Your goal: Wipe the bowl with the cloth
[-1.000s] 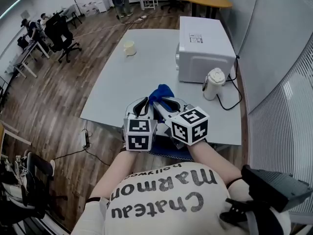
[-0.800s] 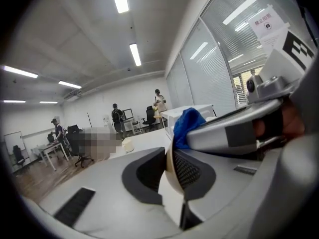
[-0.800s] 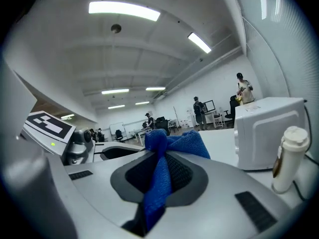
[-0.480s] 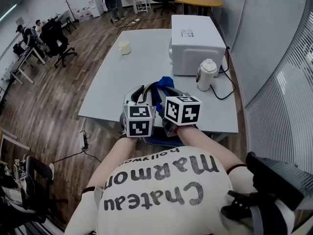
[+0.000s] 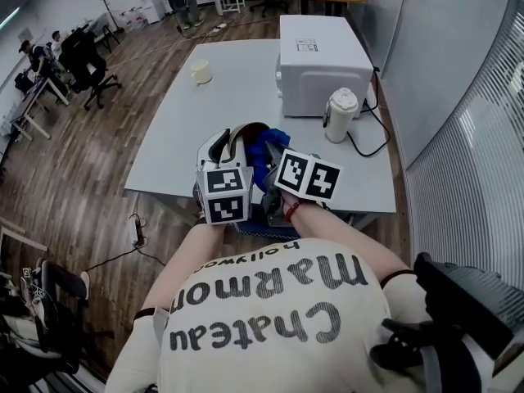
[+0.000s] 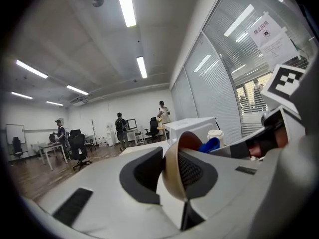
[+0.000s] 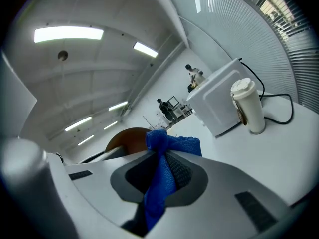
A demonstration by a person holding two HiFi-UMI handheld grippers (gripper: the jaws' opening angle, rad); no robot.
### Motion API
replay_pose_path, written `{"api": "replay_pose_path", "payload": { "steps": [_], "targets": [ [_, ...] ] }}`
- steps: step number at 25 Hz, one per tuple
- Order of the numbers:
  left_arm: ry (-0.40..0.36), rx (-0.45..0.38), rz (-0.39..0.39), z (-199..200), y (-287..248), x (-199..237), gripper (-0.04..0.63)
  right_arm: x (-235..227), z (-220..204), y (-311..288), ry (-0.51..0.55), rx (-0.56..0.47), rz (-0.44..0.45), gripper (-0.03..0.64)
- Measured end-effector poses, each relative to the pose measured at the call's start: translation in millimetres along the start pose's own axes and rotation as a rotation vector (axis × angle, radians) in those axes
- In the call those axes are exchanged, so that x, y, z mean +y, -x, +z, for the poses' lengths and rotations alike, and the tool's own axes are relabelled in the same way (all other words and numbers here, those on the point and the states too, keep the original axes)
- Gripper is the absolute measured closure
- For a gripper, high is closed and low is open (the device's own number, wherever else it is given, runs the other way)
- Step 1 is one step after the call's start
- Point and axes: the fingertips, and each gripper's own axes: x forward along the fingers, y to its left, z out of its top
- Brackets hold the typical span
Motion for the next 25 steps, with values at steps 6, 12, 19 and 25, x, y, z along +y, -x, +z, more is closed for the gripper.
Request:
{"api": "replay_pose_path", "payload": {
  "steps": [6, 12, 19, 25],
  "targets": [
    [0.052, 0.016, -0.146, 1.4, -4.7, -17.6, 0.532, 42.6, 21.6, 6.8, 0.307, -0.047, 0.147, 0.578],
    [0.036, -0.024, -0.161, 15.4, 0.1, -17.6, 0.529, 44.3, 9.4, 1.3, 0.503, 0.034, 0.136, 0.578],
    [-0.064, 0.002, -0.188, 11.9, 7.6, -24.7, 0.518, 50.9, -19.3, -3.1, 0.712, 0.149, 0.174, 0.578],
    [-0.099, 0.052, -0.200, -7.8, 12.0, -24.1, 0.517, 49.3, -38.7, -11.4, 0.781, 0.212, 0.204, 0.578]
  ]
}}
